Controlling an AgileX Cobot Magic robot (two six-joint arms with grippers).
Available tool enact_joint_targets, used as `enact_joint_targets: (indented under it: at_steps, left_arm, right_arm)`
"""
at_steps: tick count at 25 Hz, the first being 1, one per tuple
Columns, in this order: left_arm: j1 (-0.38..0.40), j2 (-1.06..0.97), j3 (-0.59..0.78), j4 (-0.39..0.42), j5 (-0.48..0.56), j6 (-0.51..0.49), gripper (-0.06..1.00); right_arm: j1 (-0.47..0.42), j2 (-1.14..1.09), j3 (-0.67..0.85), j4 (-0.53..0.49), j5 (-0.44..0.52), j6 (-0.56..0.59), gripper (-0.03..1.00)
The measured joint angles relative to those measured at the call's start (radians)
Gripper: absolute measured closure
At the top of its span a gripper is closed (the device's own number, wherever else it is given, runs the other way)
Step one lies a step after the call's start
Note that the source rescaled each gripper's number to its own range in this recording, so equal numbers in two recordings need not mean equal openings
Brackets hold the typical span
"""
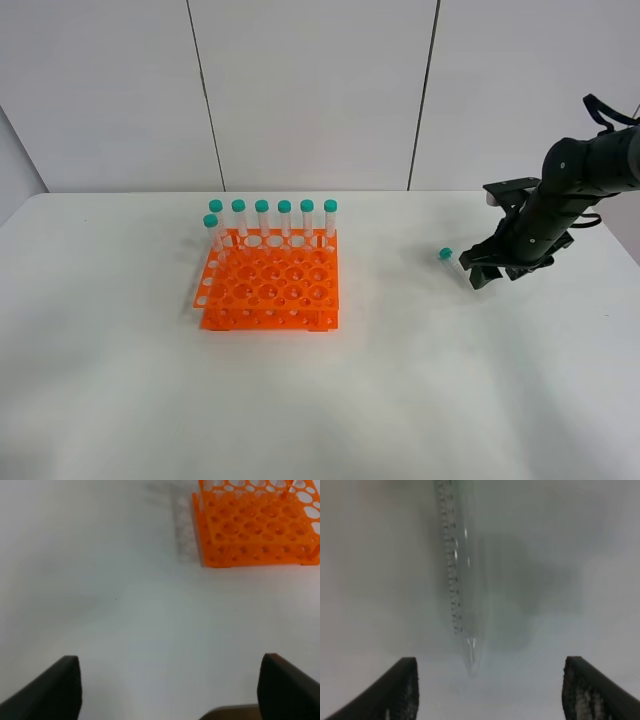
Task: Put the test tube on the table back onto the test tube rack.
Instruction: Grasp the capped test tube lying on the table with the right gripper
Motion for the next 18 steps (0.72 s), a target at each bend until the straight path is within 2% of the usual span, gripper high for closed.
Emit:
enact_joint_targets:
  at_steps: [18]
  left_arm:
    - [0.0,0.0,0.0,0.0,0.0,0.0,-0.06]
  right_arm:
    - [0.0,0.059,-0.006,0.0,-0.043,-0.036,-0.03]
